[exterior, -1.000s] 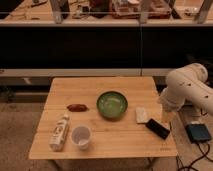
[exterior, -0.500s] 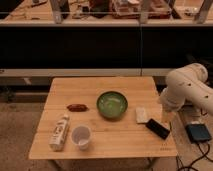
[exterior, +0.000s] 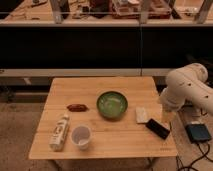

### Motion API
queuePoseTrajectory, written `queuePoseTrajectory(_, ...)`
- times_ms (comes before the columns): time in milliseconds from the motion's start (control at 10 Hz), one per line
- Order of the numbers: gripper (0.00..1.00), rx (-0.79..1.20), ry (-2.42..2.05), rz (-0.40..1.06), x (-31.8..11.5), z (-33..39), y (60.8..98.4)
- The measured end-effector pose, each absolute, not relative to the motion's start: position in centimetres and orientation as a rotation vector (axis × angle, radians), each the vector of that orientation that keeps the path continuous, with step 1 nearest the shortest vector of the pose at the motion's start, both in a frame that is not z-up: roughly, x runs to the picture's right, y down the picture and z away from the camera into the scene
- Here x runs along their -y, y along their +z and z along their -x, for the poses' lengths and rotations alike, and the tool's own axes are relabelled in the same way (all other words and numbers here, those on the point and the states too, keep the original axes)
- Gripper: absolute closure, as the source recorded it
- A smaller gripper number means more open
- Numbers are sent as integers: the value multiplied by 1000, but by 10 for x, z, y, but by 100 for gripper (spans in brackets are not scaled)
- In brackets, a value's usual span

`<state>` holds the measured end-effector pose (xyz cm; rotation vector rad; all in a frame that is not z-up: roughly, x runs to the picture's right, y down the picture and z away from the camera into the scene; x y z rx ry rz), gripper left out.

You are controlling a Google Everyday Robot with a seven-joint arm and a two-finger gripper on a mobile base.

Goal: Place the pepper in the ceramic cup

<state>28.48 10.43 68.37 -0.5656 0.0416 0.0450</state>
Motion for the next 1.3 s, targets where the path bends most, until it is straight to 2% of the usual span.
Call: queuePoseTrajectory(1300,35,-22,60,559,-95,-280,692)
